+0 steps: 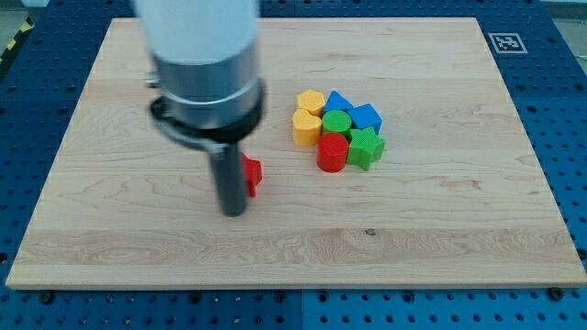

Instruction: Push the red star close to the heart

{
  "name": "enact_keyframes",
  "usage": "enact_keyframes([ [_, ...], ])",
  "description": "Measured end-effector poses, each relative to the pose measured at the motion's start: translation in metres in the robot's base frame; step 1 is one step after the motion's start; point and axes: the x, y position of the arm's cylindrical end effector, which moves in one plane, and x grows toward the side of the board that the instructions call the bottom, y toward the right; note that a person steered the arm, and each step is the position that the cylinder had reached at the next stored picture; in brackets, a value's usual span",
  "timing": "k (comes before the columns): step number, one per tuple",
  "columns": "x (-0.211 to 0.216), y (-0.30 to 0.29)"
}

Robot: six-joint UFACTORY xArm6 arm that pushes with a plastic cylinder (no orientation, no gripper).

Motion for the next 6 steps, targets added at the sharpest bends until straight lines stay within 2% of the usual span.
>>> enact_keyframes([
  [1, -0.014, -0.027],
  [2, -0.021, 0.028],
  [4, -0.040, 0.041],
  [6, -0.041, 0.087],
])
